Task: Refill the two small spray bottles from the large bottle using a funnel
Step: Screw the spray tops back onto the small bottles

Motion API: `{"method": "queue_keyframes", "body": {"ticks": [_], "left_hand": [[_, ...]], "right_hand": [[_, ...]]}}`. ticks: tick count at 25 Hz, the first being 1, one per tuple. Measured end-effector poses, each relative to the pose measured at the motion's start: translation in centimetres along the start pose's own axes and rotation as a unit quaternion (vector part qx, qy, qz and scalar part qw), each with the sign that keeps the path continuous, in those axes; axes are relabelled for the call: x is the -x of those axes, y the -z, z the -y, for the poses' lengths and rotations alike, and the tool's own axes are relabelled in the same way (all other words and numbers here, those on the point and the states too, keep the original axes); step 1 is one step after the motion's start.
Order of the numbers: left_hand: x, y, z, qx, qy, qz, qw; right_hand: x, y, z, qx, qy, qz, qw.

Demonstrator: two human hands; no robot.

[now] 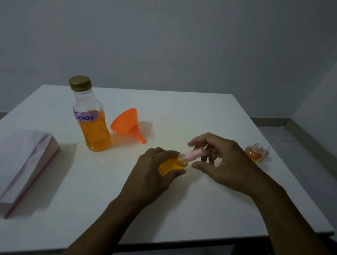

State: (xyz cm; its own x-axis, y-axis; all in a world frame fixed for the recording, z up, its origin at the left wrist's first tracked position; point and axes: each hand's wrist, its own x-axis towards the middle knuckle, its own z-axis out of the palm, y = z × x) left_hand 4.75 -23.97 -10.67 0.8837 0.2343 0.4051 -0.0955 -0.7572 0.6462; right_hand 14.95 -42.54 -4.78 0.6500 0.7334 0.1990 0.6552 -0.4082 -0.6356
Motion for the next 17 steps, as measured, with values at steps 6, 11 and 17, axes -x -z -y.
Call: {"method": "queue_keyframes", "body": {"ticks": [6, 11, 17], "left_hand": [[0.1, -0.1, 0.1, -0.002, 0.004, 0.002, 1.000], [0.1, 0.2, 0.1, -0.012, -0.002, -0.001, 1.000], [0.1, 0.4, 0.3, -0.031, -0.009, -0.003, 0.999]], "right_hand": [[-0.1, -0.5, 0.4, 0.029, -0.020, -0.032, 0.999], [-0.2, -1.4, 0.7, 0.031, -0.051, -0.078, 0.995], [0.3, -1.0, 0.7, -0.012, -0.002, -0.048, 0.999]]}}
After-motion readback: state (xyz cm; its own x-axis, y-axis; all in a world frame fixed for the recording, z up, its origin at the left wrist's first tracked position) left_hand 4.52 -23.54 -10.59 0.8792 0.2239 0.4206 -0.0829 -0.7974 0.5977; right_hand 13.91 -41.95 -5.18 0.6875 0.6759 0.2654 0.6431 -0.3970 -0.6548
